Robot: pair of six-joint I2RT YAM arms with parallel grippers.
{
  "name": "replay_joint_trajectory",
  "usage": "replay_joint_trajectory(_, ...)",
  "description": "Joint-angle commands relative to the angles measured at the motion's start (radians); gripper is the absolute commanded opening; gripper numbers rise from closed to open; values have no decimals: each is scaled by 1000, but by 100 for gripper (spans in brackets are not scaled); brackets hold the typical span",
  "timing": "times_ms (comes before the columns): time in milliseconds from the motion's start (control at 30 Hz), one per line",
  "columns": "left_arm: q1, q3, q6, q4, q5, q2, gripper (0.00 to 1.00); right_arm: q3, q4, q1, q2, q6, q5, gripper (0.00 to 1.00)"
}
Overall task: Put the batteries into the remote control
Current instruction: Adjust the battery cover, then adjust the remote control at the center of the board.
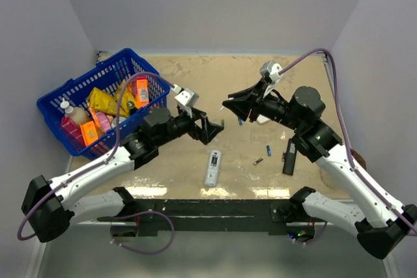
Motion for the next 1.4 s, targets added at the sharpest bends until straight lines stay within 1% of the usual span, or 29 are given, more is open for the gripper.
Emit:
replay_joint_trajectory(0, 4, 63, -30, -345, -111, 91, 100, 65, -297, -2, 3, -114, 314, 4)
replay_joint_trajectory(33, 2, 64, -42, -366, -112, 106, 100, 71, -318, 0, 3, -114, 356, 4)
replay_joint_trajectory(67, -1, 64, -74, -403, -115, 120, 100, 71, -338, -2, 2, -105, 437, 4)
replay_joint_trajectory(133, -7, 66, -108, -437, -120, 164, 100, 70, -386, 0, -1, -99, 505, 4)
replay_joint_trajectory(167, -20, 67, -137, -471, -131, 180, 100, 70, -404, 0, -3, -88, 579, 4)
replay_joint_trajectory(233, -50, 72, -165, -494, -149, 226, 100, 73, -457, 0, -6, -83, 637, 4)
replay_joint_trajectory(300, -106, 89, -206, -540, -168, 281, 100, 70, -496, -2, -12, -71, 684, 4)
replay_joint_trajectory(333, -147, 96, -221, -554, -192, 299, 100, 67, -509, -2, -18, -72, 687, 4)
replay_joint_trajectory(433, -207, 133, -287, -604, -227, 370, 99, 48, -533, -2, -44, -65, 685, 4)
replay_joint_trajectory(533, -229, 156, -385, -638, -240, 436, 99, 19, -532, 0, -76, -51, 643, 4)
replay_joint_trajectory(600, -243, 181, -422, -675, -257, 486, 98, 8, -538, 0, -92, -28, 614, 4)
replay_joint_trajectory(633, -261, 190, -444, -695, -272, 502, 98, -2, -540, 1, -96, -23, 576, 5)
replay_joint_trajectory(700, -283, 213, -459, -703, -286, 545, 95, -30, -540, 0, -107, -2, 559, 5)
replay_joint_trajectory(867, -346, 233, -514, -744, -341, 641, 83, -55, -572, 0, -124, 33, 531, 5)
replay_joint_trajectory(933, -375, 236, -539, -761, -350, 657, 81, -56, -592, 0, -122, 46, 539, 4)
replay_joint_trajectory(1033, -415, 254, -565, -782, -361, 698, 70, -50, -624, 0, -125, 47, 560, 4)
replay_joint_trajectory(1067, -422, 265, -571, -785, -359, 707, 61, -50, -633, 0, -130, 47, 565, 4)
replay_joint_trajectory(1133, -439, 276, -597, -801, -367, 732, 54, -53, -638, 0, -135, 50, 572, 4)
replay_joint_trajectory(1167, -439, 294, -616, -817, -375, 738, 48, -53, -644, 0, -142, 53, 574, 4)
replay_joint_trajectory(1233, -439, 313, -649, -860, -396, 749, 46, -59, -645, 0, -150, 56, 573, 4)
replay_joint_trajectory(1267, -439, 334, -656, -864, -401, 747, 47, -61, -645, 0, -153, 58, 571, 4)
replay_joint_trajectory(1300, -441, 343, -654, -855, -399, 744, 49, -67, -645, 0, -156, 56, 571, 4)
replay_joint_trajectory(1333, -441, 359, -644, -815, -383, 738, 54, -70, -648, 0, -156, 55, 571, 4)
replay_joint_trajectory(1367, -441, 366, -640, -795, -373, 735, 56, -73, -648, 0, -153, 53, 568, 4)
